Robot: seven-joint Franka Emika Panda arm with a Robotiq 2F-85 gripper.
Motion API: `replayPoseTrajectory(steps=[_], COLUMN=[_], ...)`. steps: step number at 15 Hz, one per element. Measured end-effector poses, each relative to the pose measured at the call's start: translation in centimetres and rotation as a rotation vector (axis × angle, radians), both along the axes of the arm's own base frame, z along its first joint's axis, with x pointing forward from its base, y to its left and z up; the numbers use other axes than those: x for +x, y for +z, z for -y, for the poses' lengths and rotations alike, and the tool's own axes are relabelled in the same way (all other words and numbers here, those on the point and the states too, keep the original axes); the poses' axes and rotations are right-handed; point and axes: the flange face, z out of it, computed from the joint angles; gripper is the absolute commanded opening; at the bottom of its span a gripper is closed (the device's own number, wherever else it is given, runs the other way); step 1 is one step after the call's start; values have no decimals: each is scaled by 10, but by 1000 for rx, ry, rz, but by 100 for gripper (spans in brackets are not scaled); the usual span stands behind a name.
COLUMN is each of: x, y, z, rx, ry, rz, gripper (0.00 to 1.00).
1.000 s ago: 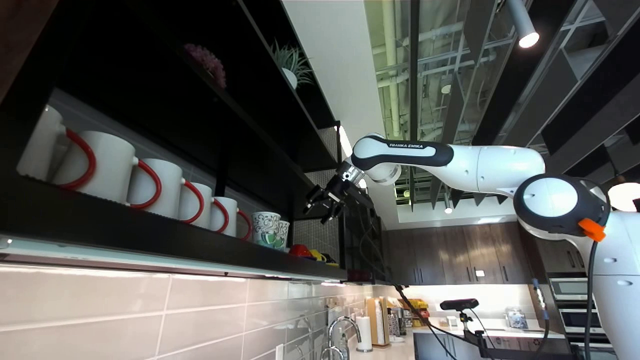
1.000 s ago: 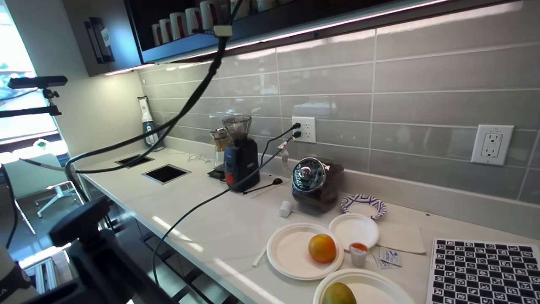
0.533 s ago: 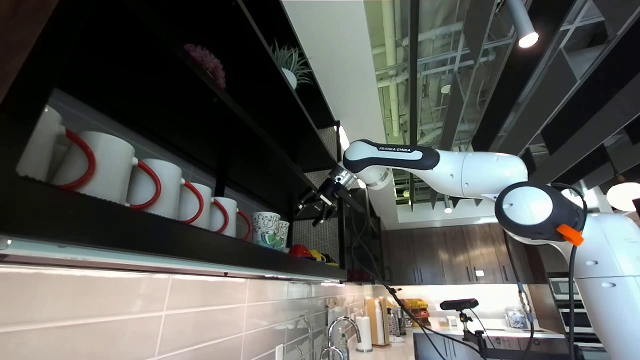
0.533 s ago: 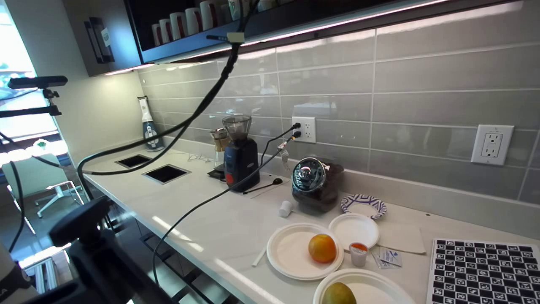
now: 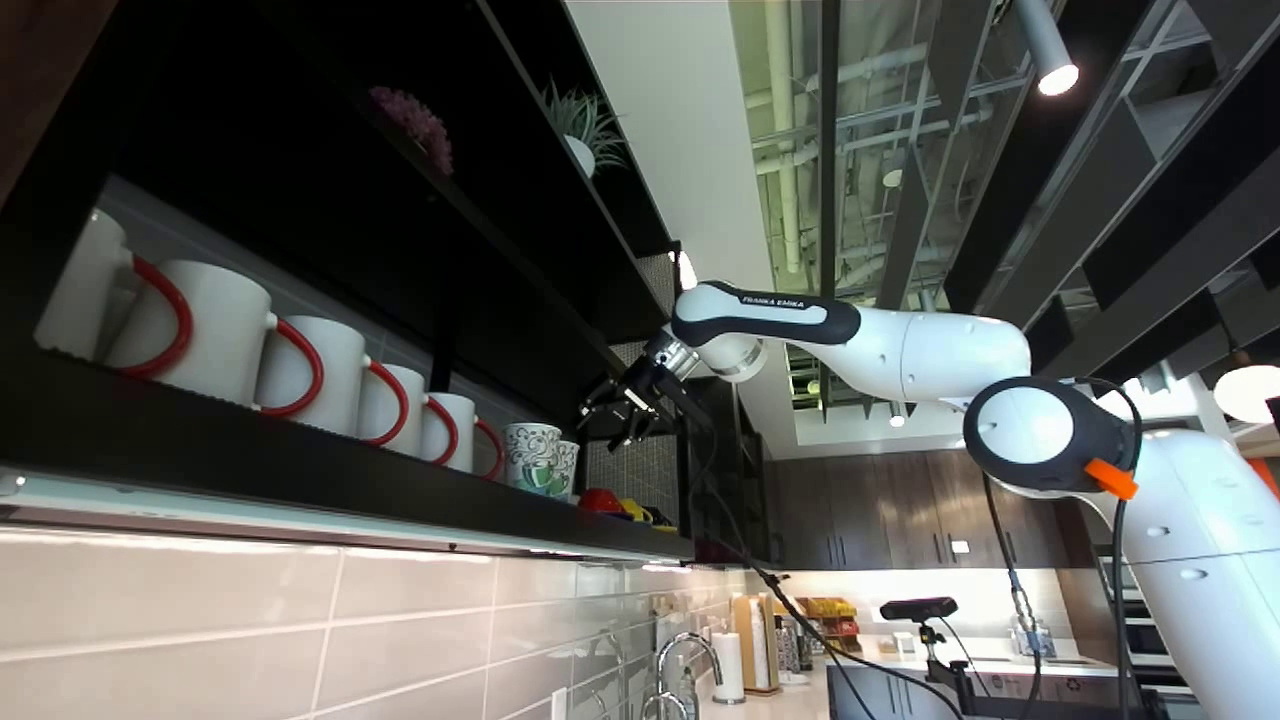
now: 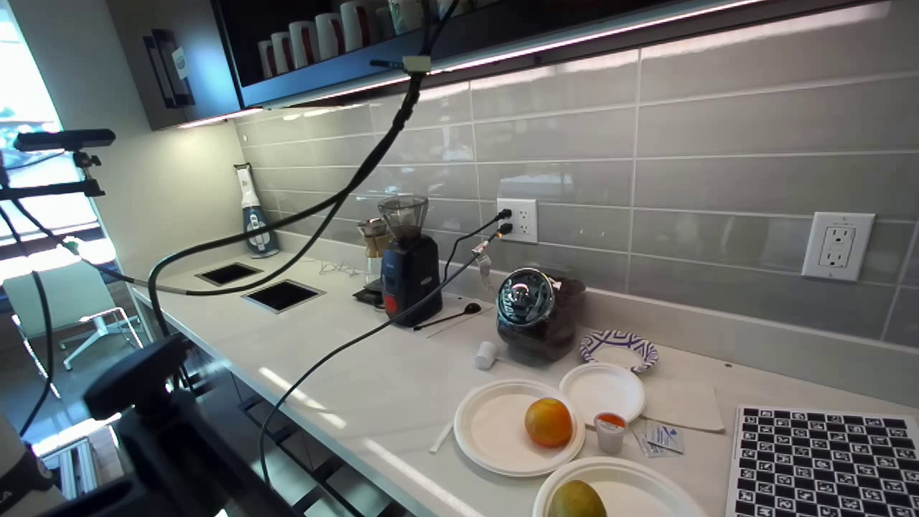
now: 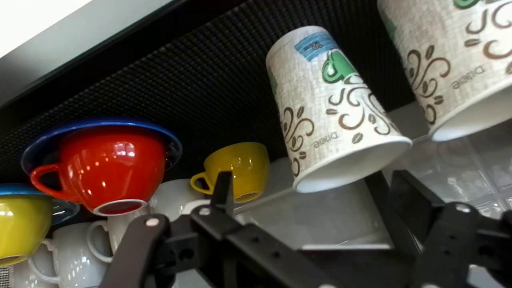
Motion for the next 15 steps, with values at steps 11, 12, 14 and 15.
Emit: replayPoseTrajectory(steps=[11, 12, 14, 15], x=[24, 26, 27, 28], y=[-14, -15, -15, -15], z=[2, 2, 3, 3], rx=[3, 3, 3, 4], ry=[-4, -5, -7, -8], rz=[-37, -39, -43, -43], gripper=[72, 68, 53, 44])
